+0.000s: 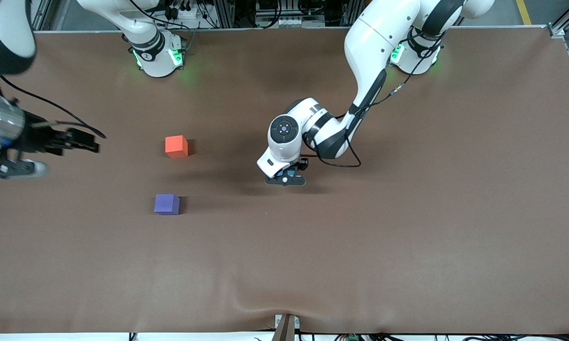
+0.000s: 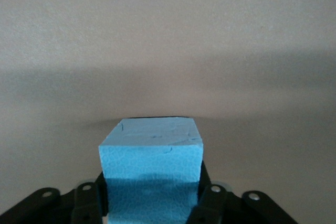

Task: Place blue block between orange and purple blocks
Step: 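Set down the blue cube with the left gripper while the right gripper approaches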

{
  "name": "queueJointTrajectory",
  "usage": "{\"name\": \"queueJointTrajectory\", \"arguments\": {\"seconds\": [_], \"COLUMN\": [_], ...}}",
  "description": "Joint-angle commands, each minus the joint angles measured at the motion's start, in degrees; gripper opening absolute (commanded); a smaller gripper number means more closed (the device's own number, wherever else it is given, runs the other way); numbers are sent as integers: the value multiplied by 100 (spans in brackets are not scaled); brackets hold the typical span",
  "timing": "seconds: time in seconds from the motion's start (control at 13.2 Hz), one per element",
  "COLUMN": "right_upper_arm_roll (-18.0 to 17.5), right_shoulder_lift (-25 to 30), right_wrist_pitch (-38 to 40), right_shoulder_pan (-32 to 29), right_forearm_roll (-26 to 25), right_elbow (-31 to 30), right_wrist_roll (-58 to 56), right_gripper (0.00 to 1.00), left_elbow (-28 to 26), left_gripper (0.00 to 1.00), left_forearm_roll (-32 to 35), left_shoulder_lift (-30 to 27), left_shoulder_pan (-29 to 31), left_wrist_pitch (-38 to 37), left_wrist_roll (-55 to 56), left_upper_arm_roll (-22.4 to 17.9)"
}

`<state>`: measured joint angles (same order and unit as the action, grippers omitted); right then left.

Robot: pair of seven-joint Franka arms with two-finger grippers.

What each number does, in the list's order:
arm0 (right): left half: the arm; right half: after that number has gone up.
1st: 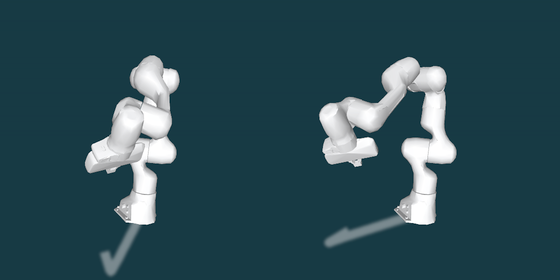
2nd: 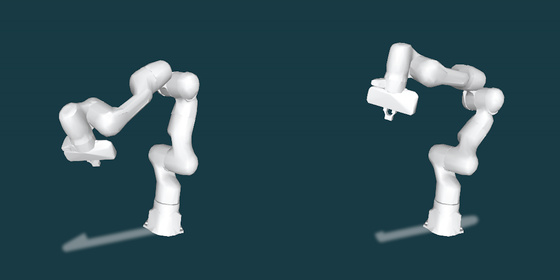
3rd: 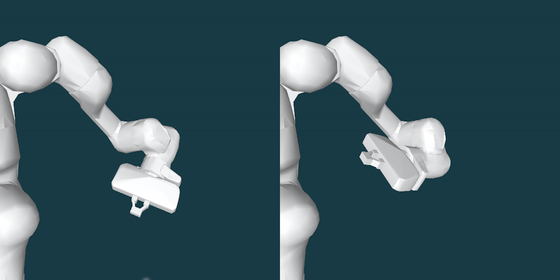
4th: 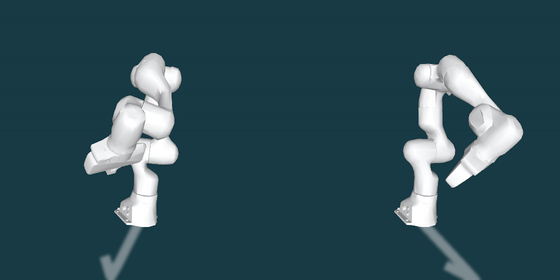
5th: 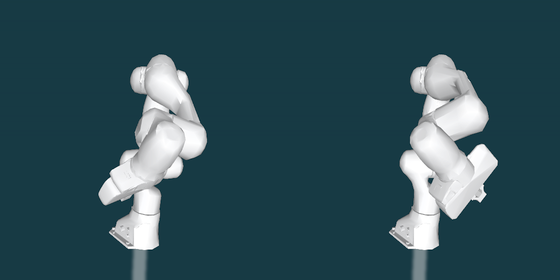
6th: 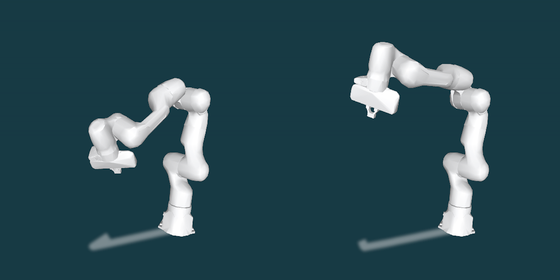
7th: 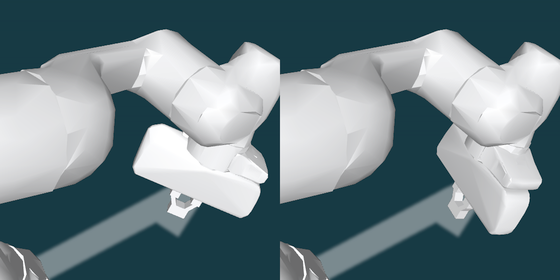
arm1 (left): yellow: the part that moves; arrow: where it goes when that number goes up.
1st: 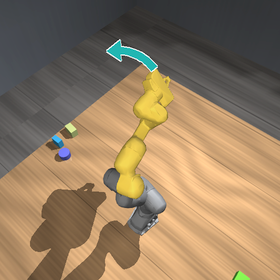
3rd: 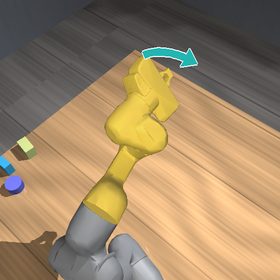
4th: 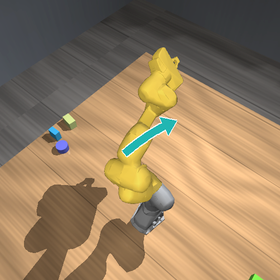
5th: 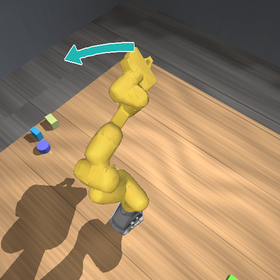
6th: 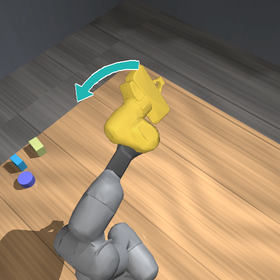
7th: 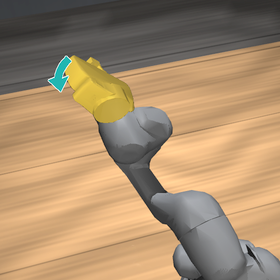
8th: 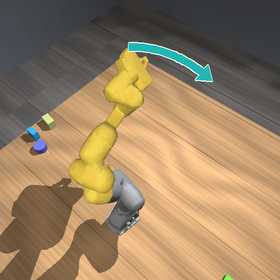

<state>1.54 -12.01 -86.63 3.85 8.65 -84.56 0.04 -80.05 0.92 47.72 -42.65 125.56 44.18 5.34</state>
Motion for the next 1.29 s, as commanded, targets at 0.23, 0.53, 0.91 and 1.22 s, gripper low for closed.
{"name": "queueJointTrajectory", "arguments": {"seconds": [0.23, 0.53, 0.91, 1.22], "right_upper_arm_roll": [39, 40, 39, 39], "right_shoulder_lift": [-890, -1610, -2480, -2921], "right_wrist_pitch": [-2, -1310, -2908, -3912], "right_shoulder_pan": [545, 1599, 2811, 3507], "right_forearm_roll": [401, 419, 463, 489], "right_elbow": [54, 45, 45, 54], "right_wrist_roll": [-13, 538, 1715, 2948], "right_gripper": [100, 100, 100, 100], "left_elbow": [95, 95, 95, -19], "left_gripper": [100, 100, 100, 100], "left_forearm_roll": [198, 207, 207, 198], "left_shoulder_lift": [-876, -2036, -3074, -3550], "left_shoulder_pan": [335, 1415, 2733, 3771], "left_wrist_pitch": [-390, -1559, -2693, -3152], "left_wrist_roll": [3, -93, -1259, -2894], "left_upper_arm_roll": [-95, -95, -95, -77]}}
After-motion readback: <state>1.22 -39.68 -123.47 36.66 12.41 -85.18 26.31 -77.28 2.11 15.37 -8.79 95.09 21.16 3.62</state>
